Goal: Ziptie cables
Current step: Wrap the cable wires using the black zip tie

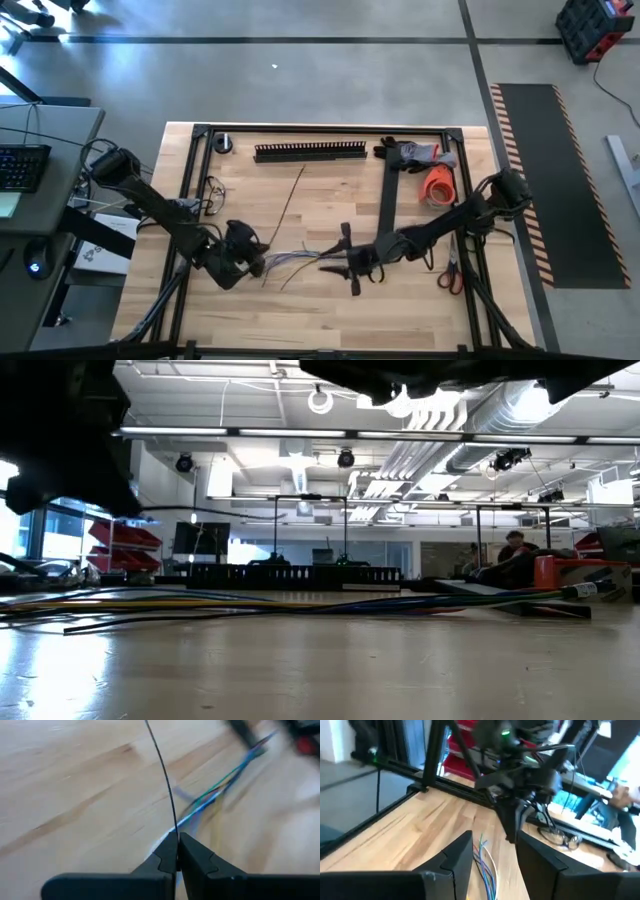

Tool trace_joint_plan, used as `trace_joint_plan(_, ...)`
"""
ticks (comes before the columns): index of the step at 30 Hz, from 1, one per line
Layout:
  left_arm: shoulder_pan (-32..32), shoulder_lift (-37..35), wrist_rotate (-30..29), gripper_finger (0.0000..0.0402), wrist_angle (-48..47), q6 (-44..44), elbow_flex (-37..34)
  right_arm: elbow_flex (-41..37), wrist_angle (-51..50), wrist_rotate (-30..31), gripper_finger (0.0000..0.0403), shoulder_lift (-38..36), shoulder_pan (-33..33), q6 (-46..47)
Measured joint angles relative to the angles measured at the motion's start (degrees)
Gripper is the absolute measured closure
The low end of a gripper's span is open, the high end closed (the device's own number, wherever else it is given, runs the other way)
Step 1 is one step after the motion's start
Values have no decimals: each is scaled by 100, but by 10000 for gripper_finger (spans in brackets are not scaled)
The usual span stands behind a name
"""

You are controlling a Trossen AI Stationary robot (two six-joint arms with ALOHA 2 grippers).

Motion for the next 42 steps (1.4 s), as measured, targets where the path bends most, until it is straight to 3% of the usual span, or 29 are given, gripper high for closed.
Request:
trace_joint_plan(5,131,229,95,401,1431,446,7,648,-274,209,239,930,199,-1335)
trace_joint_plan(13,154,870,425,401,2785,456,7,2220,-288,2422,209,2549,345,-3885)
trace_joint_plan(20,148,1100,499,401,3332,499,12,3043,-667,3740,234,3285,314,-4737)
trace_joint_plan(26,138,1098,385,401,3349,451,13,3075,-884,3802,292,3310,366,-4533)
trace_joint_plan(33,138,1096,304,401,3360,442,13,3077,-885,3646,394,3307,454,-4434)
trace_joint_plan(42,138,1011,209,383,3305,820,13,3030,-889,3591,403,3238,652,-3594)
